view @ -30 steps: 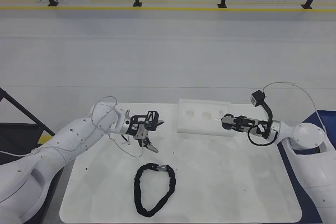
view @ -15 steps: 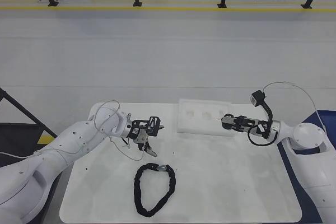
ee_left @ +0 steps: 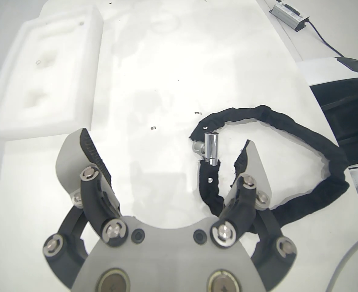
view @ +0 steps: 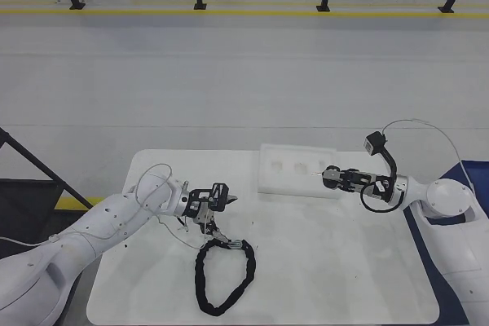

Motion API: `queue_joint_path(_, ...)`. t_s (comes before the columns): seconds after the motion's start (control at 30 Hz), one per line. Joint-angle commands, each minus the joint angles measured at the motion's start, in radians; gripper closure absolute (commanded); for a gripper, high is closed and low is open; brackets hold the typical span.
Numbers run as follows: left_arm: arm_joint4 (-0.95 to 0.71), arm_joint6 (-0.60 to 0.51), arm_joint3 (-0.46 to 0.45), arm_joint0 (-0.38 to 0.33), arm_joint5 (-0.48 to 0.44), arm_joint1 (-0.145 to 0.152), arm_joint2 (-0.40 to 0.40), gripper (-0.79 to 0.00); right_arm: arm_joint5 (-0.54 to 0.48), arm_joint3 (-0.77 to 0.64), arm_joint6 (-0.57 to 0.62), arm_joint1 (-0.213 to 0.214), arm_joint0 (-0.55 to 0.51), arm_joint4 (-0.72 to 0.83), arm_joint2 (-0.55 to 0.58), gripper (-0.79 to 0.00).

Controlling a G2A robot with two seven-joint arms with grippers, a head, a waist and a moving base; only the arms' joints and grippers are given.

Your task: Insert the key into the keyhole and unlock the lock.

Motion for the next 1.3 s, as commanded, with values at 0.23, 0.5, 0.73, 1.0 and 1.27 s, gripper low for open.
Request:
queue_joint_path(0.23, 0.071, 0.037, 0.010, 0.081, 0.087, -0.006, -0.007, -0.785, 0.000, 0.000, 0.000, 0.000, 0.000, 0.000, 0.000, 0.000)
queue_joint_path(0.5, 0.107, 0.049, 0.047, 0.118, 0.105, -0.028, -0.011, -0.785, 0.000, 0.000, 0.000, 0.000, 0.000, 0.000, 0.000, 0.000)
queue_joint_path(0.73, 0.137, 0.037, 0.058, 0.131, 0.108, -0.038, -0.024, -0.699, 0.000, 0.000, 0.000, 0.000, 0.000, 0.000, 0.000, 0.000)
queue_joint_path(1.0, 0.168, 0.025, 0.067, 0.141, 0.103, -0.050, -0.038, -0.366, 0.000, 0.000, 0.000, 0.000, 0.000, 0.000, 0.000, 0.000)
queue_joint_path(1.27, 0.176, -0.013, 0.072, 0.144, 0.080, -0.068, -0.052, -0.163, 0.000, 0.000, 0.000, 0.000, 0.000, 0.000, 0.000, 0.000)
